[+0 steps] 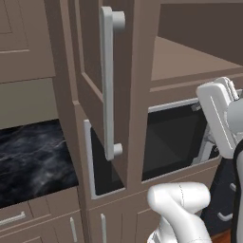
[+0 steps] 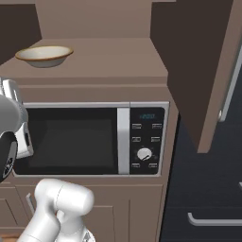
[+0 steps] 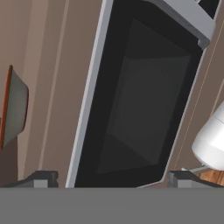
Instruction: Move the bowls from the cabinet to the plates on the dining table.
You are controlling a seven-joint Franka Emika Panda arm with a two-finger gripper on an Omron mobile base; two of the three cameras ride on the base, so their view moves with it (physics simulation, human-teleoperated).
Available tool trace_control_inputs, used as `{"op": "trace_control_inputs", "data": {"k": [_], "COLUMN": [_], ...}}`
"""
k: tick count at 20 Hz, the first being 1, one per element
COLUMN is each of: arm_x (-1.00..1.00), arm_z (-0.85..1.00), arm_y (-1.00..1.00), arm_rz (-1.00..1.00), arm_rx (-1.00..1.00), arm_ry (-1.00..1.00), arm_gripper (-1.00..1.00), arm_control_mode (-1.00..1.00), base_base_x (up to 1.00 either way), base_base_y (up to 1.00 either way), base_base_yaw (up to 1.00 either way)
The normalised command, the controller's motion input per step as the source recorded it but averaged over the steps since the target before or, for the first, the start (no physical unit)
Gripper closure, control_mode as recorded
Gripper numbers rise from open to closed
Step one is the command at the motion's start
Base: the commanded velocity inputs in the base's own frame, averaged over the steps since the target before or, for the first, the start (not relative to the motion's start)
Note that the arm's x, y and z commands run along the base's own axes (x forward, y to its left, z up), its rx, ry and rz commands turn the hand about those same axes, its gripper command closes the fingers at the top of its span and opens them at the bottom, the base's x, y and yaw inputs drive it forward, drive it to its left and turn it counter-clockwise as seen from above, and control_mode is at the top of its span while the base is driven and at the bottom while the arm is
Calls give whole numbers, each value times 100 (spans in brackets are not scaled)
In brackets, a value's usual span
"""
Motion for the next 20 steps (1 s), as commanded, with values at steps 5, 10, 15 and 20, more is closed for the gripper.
{"op": "trace_control_inputs", "data": {"k": [5,10,15,20], "arm_x": [0,0,-2,0], "arm_z": [0,0,28,48], "arm_y": [0,0,-3,-5], "arm_rz": [0,0,0,0], "arm_rx": [0,0,4,6], "arm_ry": [0,0,-4,-6], "arm_gripper": [-100,-100,-100,-100], "arm_control_mode": [100,100,-100,-100], "base_base_x": [3,1,0,0], "base_base_y": [-5,-8,-3,0], "base_base_yaw": [0,0,0,0]}}
